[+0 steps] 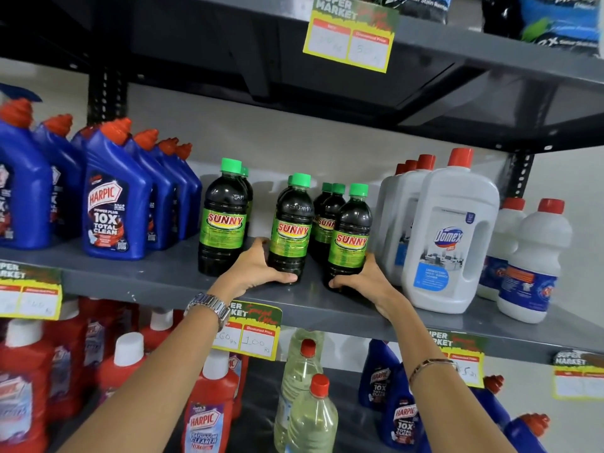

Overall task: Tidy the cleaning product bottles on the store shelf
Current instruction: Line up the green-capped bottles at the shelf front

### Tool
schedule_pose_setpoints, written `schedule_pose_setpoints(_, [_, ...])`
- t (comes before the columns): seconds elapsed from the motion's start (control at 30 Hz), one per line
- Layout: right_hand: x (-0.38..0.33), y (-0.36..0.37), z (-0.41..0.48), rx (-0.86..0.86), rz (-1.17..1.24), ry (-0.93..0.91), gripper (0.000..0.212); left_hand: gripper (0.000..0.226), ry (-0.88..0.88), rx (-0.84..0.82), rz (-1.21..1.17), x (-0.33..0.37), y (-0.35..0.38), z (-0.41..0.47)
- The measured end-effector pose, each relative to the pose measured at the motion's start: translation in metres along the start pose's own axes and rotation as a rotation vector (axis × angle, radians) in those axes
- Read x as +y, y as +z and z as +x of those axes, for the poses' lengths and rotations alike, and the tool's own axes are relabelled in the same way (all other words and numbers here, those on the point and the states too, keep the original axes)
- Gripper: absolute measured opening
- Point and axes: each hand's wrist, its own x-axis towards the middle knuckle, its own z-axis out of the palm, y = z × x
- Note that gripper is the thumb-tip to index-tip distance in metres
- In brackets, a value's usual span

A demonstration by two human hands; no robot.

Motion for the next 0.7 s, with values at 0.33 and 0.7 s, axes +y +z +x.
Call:
schedule_pose_setpoints(0.33, [-0.026, 0.041, -0.084, 0.470, -0.012, -0.330, 0.047, 0.071, 0.510, 0.828, 0.198, -0.009, -0.025, -0.064])
schedule_pose_setpoints(0.7, [-0.057, 0.102, -0.020, 0.135, -0.104, 0.054, 0.078, 0.093, 0.074, 0.284, 0.246, -0.036, -0.078, -0.022])
